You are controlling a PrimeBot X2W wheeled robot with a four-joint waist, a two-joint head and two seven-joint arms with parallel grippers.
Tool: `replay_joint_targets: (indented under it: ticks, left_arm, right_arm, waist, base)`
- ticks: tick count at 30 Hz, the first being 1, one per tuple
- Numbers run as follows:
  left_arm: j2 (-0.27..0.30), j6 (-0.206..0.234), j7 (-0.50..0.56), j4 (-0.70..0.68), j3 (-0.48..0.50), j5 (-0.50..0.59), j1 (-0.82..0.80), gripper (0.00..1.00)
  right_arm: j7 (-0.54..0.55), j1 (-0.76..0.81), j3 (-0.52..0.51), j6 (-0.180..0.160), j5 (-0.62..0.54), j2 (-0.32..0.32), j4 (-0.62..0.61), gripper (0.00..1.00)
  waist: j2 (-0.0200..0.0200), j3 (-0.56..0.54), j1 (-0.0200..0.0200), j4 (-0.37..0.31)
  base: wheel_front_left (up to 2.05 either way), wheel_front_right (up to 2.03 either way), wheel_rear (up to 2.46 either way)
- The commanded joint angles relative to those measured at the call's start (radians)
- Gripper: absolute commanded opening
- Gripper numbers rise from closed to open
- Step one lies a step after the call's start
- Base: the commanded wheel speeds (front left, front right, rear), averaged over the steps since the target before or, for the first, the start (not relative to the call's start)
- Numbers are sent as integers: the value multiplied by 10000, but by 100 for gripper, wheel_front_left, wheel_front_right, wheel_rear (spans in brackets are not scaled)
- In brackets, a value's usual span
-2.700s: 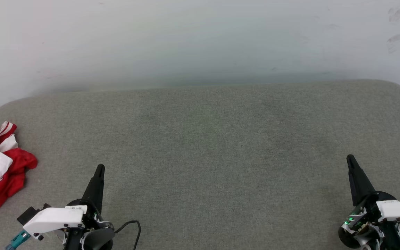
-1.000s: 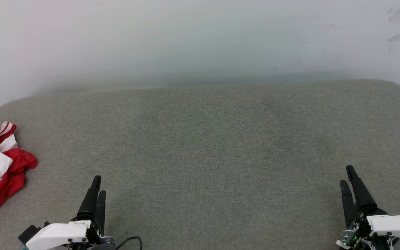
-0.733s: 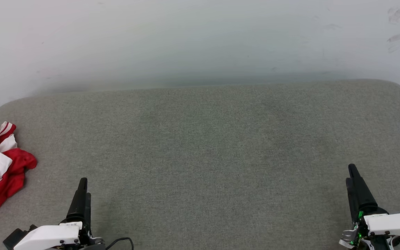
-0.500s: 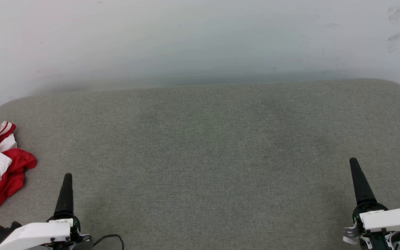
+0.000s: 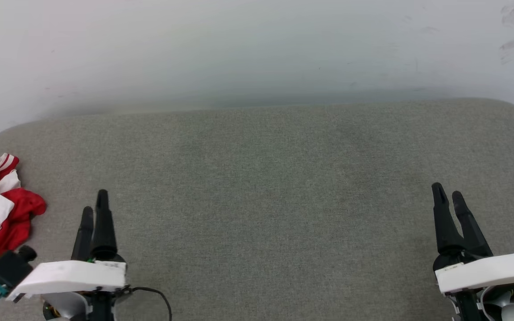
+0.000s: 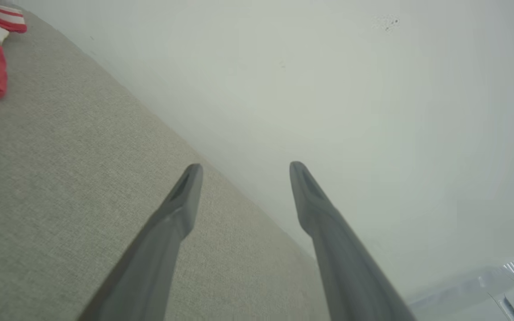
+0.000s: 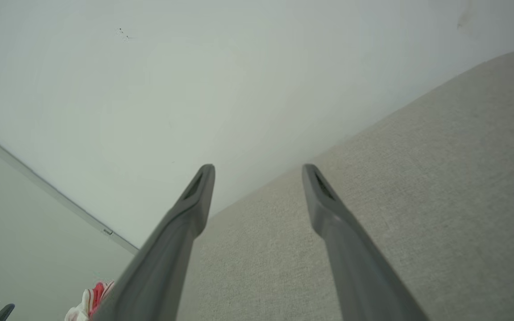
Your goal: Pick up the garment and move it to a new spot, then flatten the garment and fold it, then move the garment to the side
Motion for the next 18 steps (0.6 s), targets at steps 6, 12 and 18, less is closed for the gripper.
replay_joint_targets:
  ticks: [6,12,18]
  left_arm:
    - [27,387,-258,-660,-816,1873,25,100]
    - [407,1222,-439,-716,-1815,3302,120,100]
    - [1487,2989,-669,-410,-3740,4631,-108,100]
  right_arm:
    - [-234,-148,133,2,-1426,-24,-405,100]
    - [-415,-68,233,2,-2641,-23,-466,100]
    - [-653,53,229,2,-4095,-21,-414,100]
  waist:
    - [0,31,0,-4]
    - [0,37,0,-8]
    - [0,36,0,-27]
  base:
    - [0,0,0]
    - [0,0,0]
    - [0,0,0]
